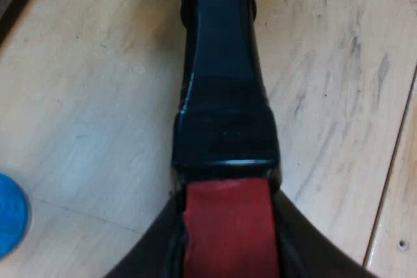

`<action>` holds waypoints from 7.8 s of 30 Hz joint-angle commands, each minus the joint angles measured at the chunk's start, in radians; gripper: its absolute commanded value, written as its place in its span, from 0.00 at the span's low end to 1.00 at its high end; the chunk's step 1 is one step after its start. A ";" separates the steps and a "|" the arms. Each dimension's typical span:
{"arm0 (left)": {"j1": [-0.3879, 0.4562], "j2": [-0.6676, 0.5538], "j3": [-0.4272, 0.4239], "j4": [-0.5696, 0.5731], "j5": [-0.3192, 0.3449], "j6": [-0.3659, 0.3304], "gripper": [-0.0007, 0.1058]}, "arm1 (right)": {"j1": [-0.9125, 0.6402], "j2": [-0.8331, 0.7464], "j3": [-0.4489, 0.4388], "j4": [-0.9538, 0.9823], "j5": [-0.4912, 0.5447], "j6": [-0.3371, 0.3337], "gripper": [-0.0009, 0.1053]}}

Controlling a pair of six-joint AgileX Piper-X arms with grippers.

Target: Put the handle in the coffee machine

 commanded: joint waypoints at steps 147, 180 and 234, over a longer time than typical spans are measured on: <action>0.513 -0.130 -0.136 0.146 0.127 0.199 0.01 | 0.569 0.158 -0.008 -0.470 0.775 0.085 0.72; 0.509 -0.039 -0.136 0.125 0.130 0.199 0.01 | 0.569 0.158 -0.008 -0.470 0.775 0.085 0.72; 0.608 0.176 -0.127 -0.248 0.263 0.148 0.01 | 0.569 0.279 -0.008 -0.717 0.799 0.001 0.72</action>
